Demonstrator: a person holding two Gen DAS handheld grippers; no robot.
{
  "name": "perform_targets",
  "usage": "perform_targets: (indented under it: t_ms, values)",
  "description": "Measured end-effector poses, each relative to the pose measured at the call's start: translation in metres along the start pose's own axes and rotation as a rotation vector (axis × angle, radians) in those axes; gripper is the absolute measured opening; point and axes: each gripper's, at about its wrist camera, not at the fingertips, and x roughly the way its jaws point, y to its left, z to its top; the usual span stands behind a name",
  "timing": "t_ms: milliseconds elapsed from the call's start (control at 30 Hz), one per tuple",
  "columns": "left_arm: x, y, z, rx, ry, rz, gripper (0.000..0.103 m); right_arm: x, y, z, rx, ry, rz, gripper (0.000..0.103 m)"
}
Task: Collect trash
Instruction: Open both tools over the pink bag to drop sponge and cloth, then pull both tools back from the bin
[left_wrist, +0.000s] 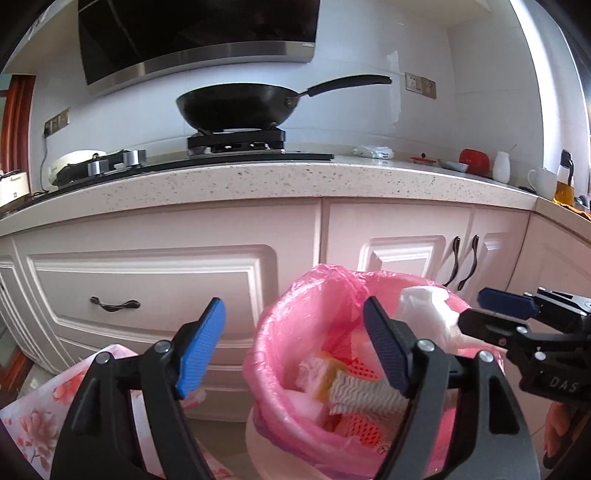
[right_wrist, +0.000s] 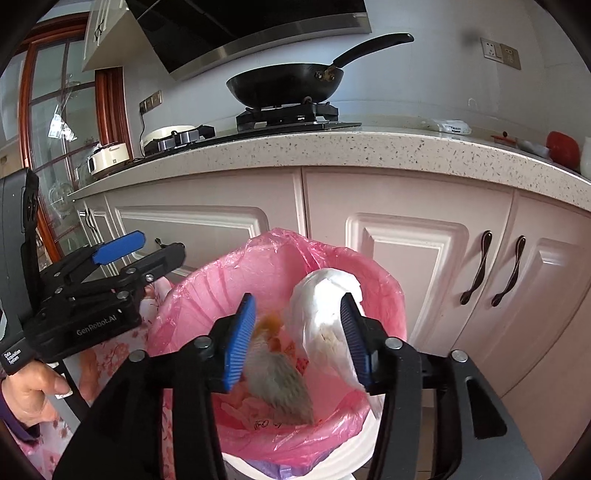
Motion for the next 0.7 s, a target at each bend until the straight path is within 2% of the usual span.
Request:
perform_targets:
  t_ms: [67,267,333,500,700]
  values:
    - [-0.009,0.003,0.000,-0.007,-0.002,0.015,0.078,-0.006,-0.001,-0.001,0.006,-0.004,-0.001,0.048]
    - [-0.056,0.005,0.009,-0.006,-0.033,0.069,0.098,-0.048,0.002,0.004,0.028,-0.052,0.009,0.055]
    - [-0.078,0.003,0.016,-0.008,-0.049,0.096,0.098,-0.067,0.003,0.009,0.036,-0.085,0.010,0.063]
    - [-0.142,-0.009,0.035,-0.026,-0.102,0.154,0.098,-0.132,0.011,0.025,0.040,-0.189,0.024,0.072]
    - [-0.216,-0.038,0.046,-0.014,-0.167,0.171,0.098,-0.198,0.027,0.030,-0.014,-0.272,0.016,0.079]
